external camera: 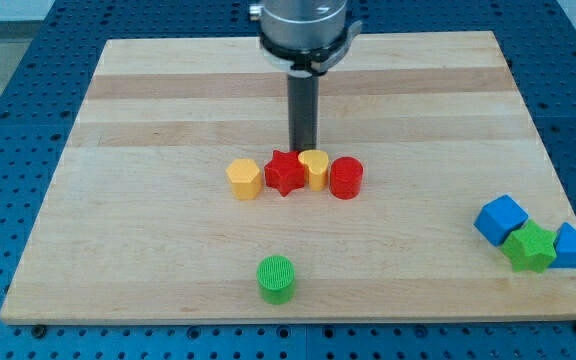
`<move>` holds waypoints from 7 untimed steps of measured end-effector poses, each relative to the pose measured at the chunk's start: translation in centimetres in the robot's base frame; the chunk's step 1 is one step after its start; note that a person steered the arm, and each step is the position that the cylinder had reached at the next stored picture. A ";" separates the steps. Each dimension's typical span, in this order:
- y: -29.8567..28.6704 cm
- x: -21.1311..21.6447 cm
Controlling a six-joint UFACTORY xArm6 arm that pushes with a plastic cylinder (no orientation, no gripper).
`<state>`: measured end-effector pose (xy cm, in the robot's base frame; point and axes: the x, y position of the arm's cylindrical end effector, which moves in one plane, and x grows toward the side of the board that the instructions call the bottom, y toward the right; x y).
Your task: Slide the blue cube towards bottom center
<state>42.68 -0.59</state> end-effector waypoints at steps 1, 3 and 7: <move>-0.8 -0.1; 5.8 -5.4; 35.1 -1.7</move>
<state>40.94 34.50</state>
